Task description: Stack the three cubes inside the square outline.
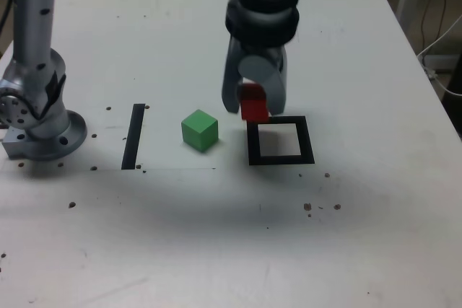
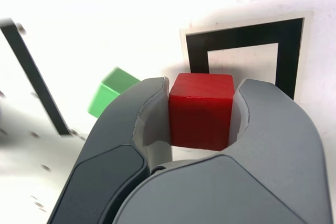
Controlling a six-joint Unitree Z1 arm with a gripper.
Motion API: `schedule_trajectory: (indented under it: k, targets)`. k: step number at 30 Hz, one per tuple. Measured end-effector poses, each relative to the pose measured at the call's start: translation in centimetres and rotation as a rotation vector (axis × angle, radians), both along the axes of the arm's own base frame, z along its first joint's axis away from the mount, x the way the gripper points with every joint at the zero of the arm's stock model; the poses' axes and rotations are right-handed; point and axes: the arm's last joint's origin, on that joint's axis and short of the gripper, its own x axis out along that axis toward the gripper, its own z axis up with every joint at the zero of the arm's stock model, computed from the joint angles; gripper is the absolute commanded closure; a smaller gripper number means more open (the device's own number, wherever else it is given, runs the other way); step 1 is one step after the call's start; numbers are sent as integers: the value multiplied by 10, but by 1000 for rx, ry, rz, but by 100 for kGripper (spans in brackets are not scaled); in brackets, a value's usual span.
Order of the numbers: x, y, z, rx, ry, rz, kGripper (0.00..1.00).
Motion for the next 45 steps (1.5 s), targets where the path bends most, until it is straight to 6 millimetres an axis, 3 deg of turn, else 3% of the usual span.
schedule_trajectory:
  k: [10, 35, 42, 45]
  targets:
    - [21, -6, -12, 19, -52, 106, 83]
    - [25, -12, -29, 43, -31, 101, 82]
    - [28, -12, -37, 44, -17, 100, 78]
    - [28, -12, -37, 44, -16, 100, 67]
